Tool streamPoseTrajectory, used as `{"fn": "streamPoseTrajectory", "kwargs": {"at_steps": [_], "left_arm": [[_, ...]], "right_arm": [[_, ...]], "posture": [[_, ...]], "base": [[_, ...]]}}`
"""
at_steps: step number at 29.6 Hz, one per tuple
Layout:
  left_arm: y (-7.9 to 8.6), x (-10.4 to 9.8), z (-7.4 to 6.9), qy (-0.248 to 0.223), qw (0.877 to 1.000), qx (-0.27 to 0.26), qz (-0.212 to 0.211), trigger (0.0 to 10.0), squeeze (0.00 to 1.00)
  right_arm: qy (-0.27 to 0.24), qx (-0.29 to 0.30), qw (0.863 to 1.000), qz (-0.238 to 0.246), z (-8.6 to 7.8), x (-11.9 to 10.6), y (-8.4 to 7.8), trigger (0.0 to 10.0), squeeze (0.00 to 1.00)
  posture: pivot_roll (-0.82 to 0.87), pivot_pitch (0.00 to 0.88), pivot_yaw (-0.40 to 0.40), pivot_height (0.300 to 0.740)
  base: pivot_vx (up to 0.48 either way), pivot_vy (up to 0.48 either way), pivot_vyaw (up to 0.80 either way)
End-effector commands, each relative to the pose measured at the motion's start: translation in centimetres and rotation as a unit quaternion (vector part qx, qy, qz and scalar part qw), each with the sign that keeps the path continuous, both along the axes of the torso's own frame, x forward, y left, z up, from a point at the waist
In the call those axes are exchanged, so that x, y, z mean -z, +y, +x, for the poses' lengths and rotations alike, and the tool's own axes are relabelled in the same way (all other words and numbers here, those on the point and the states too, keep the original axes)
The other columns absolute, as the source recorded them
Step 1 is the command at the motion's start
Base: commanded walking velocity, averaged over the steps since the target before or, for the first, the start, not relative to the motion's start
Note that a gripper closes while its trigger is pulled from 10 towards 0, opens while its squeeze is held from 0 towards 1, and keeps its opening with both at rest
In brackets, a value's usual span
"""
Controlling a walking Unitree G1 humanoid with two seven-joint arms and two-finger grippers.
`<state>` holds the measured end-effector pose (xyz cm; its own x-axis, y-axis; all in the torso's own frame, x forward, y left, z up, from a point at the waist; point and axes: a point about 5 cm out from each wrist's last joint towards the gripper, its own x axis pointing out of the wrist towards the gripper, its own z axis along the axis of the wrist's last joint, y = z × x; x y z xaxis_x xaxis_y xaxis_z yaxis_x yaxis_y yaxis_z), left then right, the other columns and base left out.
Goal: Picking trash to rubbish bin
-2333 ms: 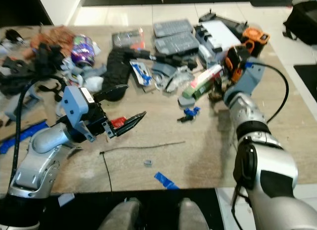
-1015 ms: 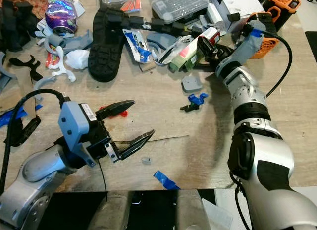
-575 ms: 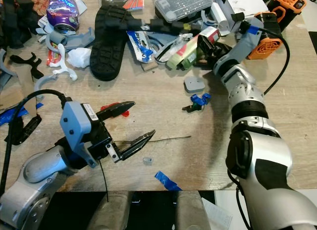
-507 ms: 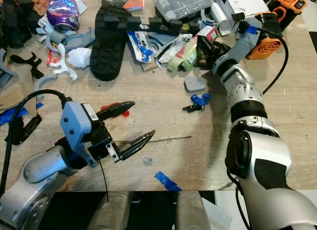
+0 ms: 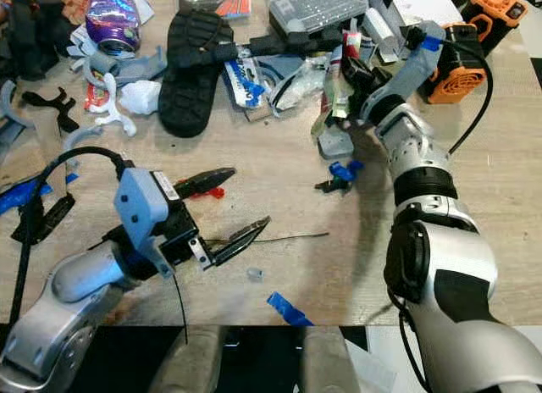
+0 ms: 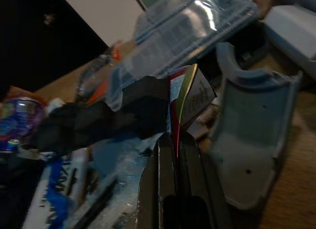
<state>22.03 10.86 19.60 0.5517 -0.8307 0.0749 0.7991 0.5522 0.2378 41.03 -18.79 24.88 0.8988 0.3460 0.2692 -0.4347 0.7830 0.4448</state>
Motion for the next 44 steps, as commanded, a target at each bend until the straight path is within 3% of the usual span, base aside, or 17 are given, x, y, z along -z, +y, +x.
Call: {"fn": "streamPoseTrajectory", "kwargs": {"at_steps": [1,14,19,24,27,31,36,37,38,44], "left_arm": [[0.1,0.4,0.5,-0.004,1.000,-0.009,0.001,10.0,0.00],[0.5,0.3,3.4,-0.035,0.999,-0.030,0.003,10.0,0.00],[0.6,-0.2,5.3,-0.062,0.997,-0.039,0.008,10.0,0.00],[1.3,-0.4,6.9,-0.073,0.996,-0.055,0.010,10.0,0.00],[1.6,-0.5,7.4,-0.075,0.995,-0.064,0.006,10.0,0.00],[2.5,-0.2,8.2,-0.070,0.994,-0.083,-0.006,10.0,0.00],[3.3,1.4,7.8,-0.037,0.992,-0.117,-0.028,10.0,0.00],[3.6,2.0,7.6,-0.021,0.990,-0.136,-0.040,10.0,0.00],[4.0,2.8,7.4,0.001,0.985,-0.163,-0.057,10.0,0.00],[5.0,4.9,7.4,0.039,0.967,-0.237,-0.084,10.0,0.00]], "right_arm": [[-0.017,-0.020,1.000,0.006,-0.3,-0.4,-0.1,0.0,0.00],[-0.052,-0.060,0.997,-0.016,-0.6,-1.7,0.2,0.0,0.00],[-0.083,-0.096,0.991,-0.041,-0.8,-3.0,1.2,0.0,0.00],[-0.095,-0.110,0.988,-0.057,-1.0,-3.3,1.9,0.0,0.00],[-0.096,-0.111,0.987,-0.059,-1.1,-3.1,2.1,0.0,0.00],[-0.084,-0.122,0.987,-0.060,-2.0,-0.8,3.3,0.0,0.00],[-0.072,-0.104,0.991,-0.036,-3.3,1.4,4.3,0.0,0.00],[-0.070,-0.097,0.992,-0.033,-3.9,2.1,4.7,6.2,0.00],[-0.068,-0.087,0.993,-0.035,-4.5,3.1,5.2,10.0,0.00],[-0.068,-0.058,0.994,-0.057,-5.6,5.8,6.3,10.0,0.00]], "posture": [[0.04,0.250,-0.041,0.740],[0.02,0.129,-0.045,0.740],[0.02,0.023,-0.033,0.740],[0.02,0.000,-0.027,0.740],[0.02,0.000,-0.025,0.740],[0.02,0.000,-0.020,0.740],[0.03,0.000,-0.021,0.740],[0.03,0.000,-0.017,0.740],[0.03,0.000,-0.015,0.740],[0.05,0.000,-0.025,0.740]], "base": [[0.000,0.000,0.00],[0.000,0.000,0.00],[0.000,0.000,0.00],[0.000,0.000,0.00],[0.000,0.000,0.00],[0.000,0.000,0.00],[0.000,0.000,0.00],[0.000,0.000,0.00],[0.000,0.000,0.00],[0.000,0.000,0.00]]}}
